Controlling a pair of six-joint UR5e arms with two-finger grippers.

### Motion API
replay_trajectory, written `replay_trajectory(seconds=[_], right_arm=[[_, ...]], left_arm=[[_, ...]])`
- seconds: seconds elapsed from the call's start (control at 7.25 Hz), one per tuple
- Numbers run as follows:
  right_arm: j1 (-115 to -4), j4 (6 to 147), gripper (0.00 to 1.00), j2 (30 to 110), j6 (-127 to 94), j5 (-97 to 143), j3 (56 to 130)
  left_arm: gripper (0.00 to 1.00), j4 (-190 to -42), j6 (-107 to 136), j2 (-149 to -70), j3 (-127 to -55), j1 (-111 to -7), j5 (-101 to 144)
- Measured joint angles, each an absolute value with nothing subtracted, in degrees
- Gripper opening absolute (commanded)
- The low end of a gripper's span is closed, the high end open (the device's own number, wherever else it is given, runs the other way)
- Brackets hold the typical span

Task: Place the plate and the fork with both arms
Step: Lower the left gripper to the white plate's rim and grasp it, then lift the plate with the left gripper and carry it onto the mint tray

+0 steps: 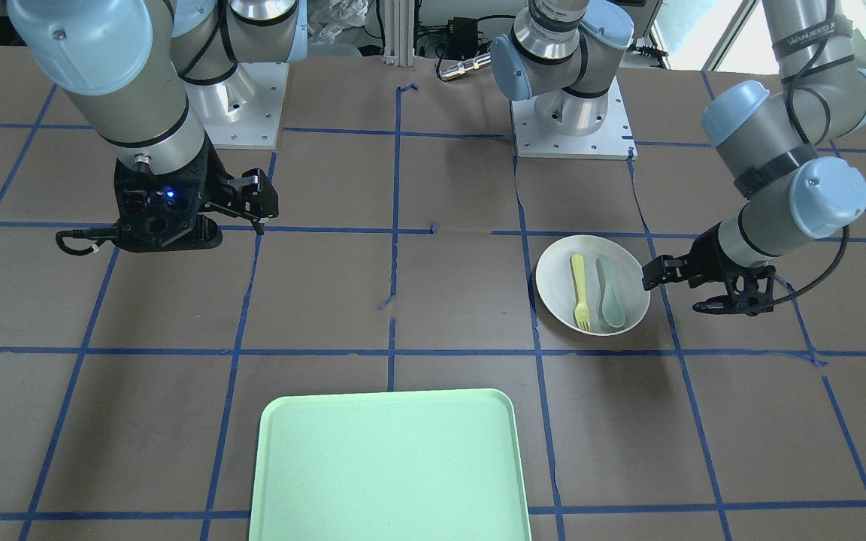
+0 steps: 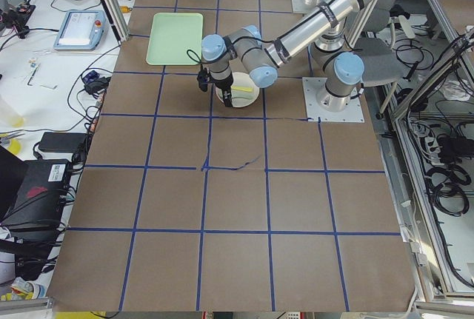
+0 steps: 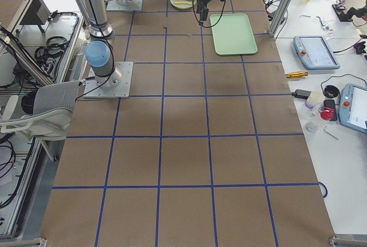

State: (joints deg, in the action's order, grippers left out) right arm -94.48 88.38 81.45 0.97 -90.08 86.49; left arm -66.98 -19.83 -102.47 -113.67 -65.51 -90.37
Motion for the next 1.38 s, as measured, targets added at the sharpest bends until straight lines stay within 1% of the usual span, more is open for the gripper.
replay_trajectory(seconds=[0.14, 0.28, 0.41, 0.55, 0.69, 1.1, 1.38], right_arm=[[-94.48, 88.43, 1.00, 81.27, 0.96, -90.11, 86.48], [-94.48, 88.41, 1.00, 81.18, 0.92, -90.11, 86.49], [-94.50, 88.37, 1.00, 81.15, 0.89, -90.07, 86.48], [-94.54, 88.34, 1.00, 81.10, 0.93, -90.07, 86.48], [-94.56, 88.31, 1.00, 81.03, 0.93, -90.08, 86.51], [-94.57, 88.25, 1.00, 80.95, 0.90, -90.17, 86.57], [-94.55, 88.26, 1.00, 80.95, 1.03, -90.20, 86.68]], left_arm=[[0.75, -66.73, -22.47, -104.14, -114.81, -65.27, -90.67], [0.72, -66.68, -25.13, -105.37, -115.50, -65.13, -91.05], [0.58, -66.69, -26.44, -106.23, -116.27, -65.08, -91.61], [0.19, -66.70, -26.93, -106.59, -116.81, -65.05, -92.61], [0.00, -66.75, -27.16, -106.72, -116.88, -65.04, -93.63], [0.00, -67.44, -27.21, -107.03, -115.99, -65.05, -93.18], [0.00, -70.81, -27.05, -106.34, -112.94, -65.11, -90.98]])
